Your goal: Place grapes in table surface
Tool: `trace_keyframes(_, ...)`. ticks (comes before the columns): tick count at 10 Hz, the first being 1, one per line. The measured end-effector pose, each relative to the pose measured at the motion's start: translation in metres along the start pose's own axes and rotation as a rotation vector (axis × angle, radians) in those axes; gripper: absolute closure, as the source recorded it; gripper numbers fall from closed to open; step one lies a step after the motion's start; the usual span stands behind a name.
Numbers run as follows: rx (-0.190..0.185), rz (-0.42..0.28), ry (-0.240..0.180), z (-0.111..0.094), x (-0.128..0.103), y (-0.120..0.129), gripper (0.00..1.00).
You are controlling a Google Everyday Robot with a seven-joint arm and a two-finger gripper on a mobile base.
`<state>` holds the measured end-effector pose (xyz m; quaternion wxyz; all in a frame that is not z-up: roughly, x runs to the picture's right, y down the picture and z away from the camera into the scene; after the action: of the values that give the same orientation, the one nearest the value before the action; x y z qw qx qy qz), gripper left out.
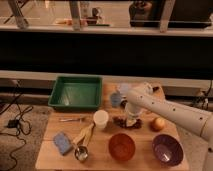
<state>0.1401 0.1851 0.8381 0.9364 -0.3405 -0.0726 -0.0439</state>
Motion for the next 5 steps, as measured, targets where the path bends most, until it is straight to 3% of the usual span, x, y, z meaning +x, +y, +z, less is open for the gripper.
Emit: trace_keyframes(5,0.035,-0.02,-0.09,-0.023,-0.014,0.003,0.96)
